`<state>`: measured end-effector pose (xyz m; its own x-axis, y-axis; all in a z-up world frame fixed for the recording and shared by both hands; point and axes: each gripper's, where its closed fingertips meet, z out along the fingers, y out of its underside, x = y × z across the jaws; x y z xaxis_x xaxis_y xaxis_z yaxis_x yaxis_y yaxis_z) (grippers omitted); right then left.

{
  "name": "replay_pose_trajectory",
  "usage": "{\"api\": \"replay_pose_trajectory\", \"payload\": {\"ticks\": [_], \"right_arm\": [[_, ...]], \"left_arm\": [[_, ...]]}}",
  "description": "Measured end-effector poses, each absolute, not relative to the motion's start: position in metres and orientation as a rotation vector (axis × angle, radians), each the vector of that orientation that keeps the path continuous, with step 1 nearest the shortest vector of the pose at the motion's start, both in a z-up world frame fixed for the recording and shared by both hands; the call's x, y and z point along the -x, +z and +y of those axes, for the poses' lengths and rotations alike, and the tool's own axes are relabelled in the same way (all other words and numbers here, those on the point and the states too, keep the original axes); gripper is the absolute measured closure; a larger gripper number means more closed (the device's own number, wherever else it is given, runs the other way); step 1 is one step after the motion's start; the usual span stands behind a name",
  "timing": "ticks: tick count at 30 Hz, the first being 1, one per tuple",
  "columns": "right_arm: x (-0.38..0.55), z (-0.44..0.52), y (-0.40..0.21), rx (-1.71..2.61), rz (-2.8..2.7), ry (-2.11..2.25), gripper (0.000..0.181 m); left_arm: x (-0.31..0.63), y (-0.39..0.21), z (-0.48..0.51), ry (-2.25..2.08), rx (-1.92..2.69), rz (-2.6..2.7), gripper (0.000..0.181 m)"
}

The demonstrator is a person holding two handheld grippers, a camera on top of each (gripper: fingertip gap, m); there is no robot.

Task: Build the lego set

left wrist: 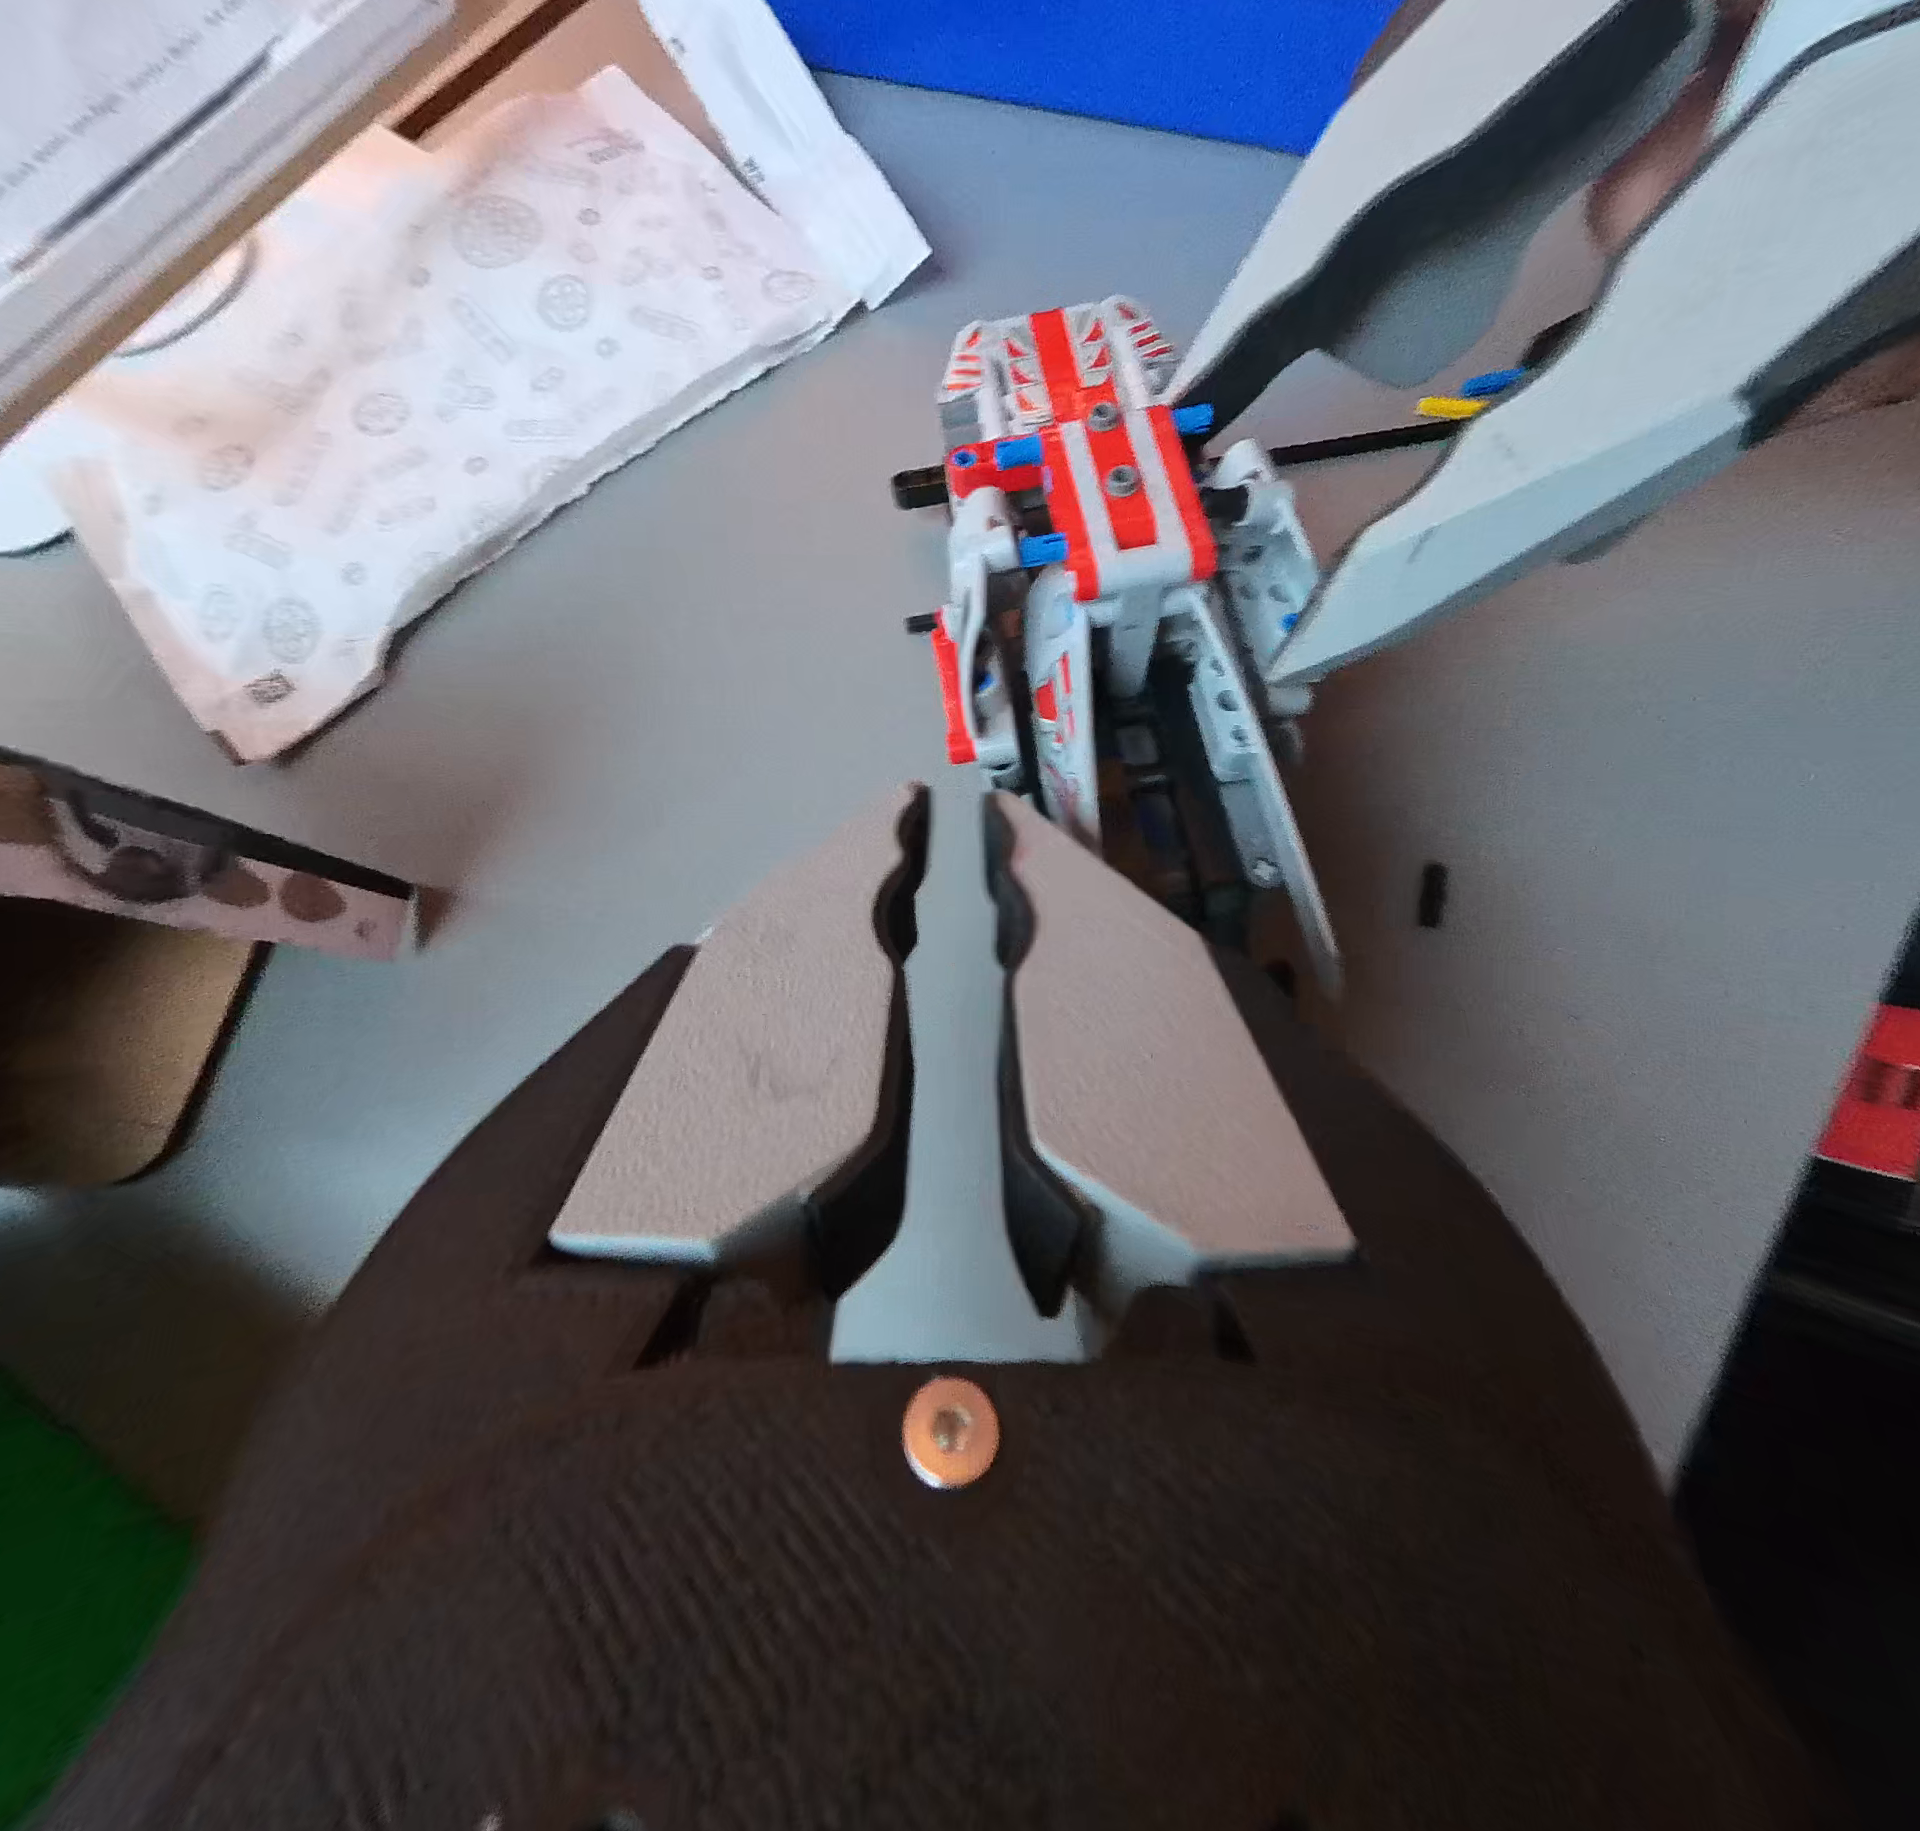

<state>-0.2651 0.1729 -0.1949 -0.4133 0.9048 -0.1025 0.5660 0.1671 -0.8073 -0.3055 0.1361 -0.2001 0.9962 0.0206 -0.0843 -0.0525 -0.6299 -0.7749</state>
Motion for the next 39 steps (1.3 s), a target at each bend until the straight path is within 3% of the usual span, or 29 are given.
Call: {"api": "replay_pose_trajectory", "payload": {"ticks": [3,7,14,16,18,21,33,39], "right_arm": [[0.268,0.173,-0.194,1.393,-2.029,1.166,0.134],[0.272,0.173,-0.192,1.396,-1.994,1.204,0.137],[0.273,0.176,-0.192,1.404,-1.978,1.219,0.137],[0.274,0.175,-0.192,1.399,-1.980,1.214,0.137],[0.273,0.175,-0.192,1.389,-1.985,1.197,0.137],[0.270,0.177,-0.191,1.378,-2.001,1.177,0.139],[0.266,0.183,-0.188,1.367,-2.031,1.201,0.148],[0.272,0.186,-0.188,1.430,-1.966,1.295,0.143]], "left_arm": [[0.303,-0.201,0.128,0.056,2.292,0.010,0.167],[0.300,-0.213,0.125,0.077,2.347,0.075,0.180],[0.290,-0.179,0.117,-0.154,2.218,0.004,0.144],[0.286,-0.196,0.120,-0.090,2.293,0.053,0.149],[0.283,-0.201,0.128,-0.040,2.291,0.104,0.174],[0.289,-0.201,0.130,0.040,2.299,0.105,0.180],[0.302,-0.198,0.140,0.102,2.229,0.023,0.181],[0.297,-0.198,0.142,0.099,2.240,0.050,0.180]]}}
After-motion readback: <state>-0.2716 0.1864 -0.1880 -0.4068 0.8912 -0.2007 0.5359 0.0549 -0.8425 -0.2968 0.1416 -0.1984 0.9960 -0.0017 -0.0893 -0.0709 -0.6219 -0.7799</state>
